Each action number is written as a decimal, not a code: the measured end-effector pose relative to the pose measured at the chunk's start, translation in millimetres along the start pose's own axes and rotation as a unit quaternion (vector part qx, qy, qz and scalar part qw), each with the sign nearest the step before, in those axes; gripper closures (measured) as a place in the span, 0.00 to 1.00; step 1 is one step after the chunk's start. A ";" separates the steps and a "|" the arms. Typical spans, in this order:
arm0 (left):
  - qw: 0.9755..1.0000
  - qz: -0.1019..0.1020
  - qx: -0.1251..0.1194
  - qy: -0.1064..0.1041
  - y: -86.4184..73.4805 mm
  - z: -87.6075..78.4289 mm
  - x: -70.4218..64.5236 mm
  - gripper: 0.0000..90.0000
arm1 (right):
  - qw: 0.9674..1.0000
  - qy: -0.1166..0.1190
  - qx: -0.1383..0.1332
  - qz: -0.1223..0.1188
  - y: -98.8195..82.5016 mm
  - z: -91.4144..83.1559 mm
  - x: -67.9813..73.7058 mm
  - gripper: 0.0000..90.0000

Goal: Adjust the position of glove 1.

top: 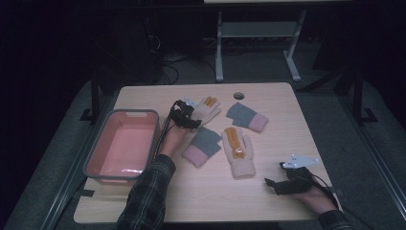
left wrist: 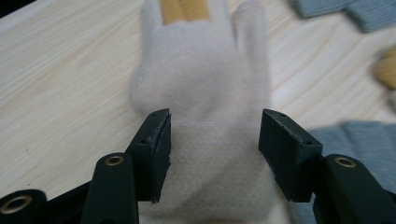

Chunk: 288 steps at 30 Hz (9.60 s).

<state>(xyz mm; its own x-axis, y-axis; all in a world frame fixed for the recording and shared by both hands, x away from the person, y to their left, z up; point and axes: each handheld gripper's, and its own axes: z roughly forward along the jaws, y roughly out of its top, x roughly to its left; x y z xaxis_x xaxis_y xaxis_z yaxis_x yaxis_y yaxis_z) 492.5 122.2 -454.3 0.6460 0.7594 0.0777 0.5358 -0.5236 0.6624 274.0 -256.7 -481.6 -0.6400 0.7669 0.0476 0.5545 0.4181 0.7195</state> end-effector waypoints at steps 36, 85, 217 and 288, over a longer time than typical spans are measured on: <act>0.996 -0.053 -0.046 -0.050 10.1 -39.5 3.5 0.94 | 1.000 0.000 0.000 0.000 0.0 0.0 0.0 0.14; 0.970 0.026 -0.134 -0.199 -40.8 -169.7 -79.9 0.95 | 1.000 -0.003 -0.001 0.000 0.0 0.1 -0.4 0.15; 0.945 0.100 0.040 -0.309 -87.5 -91.0 -190.2 0.99 | 0.992 0.102 0.042 -0.068 75.8 61.4 51.8 1.00; 0.975 0.123 -0.044 -0.178 -150.4 -114.7 -107.4 0.14 | 0.999 0.034 0.030 0.007 95.0 78.7 -9.7 0.61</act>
<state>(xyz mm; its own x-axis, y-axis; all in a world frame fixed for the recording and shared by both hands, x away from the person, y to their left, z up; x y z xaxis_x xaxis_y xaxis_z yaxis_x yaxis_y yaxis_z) 280.2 163.7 -476.8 0.9050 0.4253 -0.0104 0.3023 -0.6256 0.7192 374.7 -186.1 -468.3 -0.6649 0.7393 0.1062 0.5935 0.4366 0.6761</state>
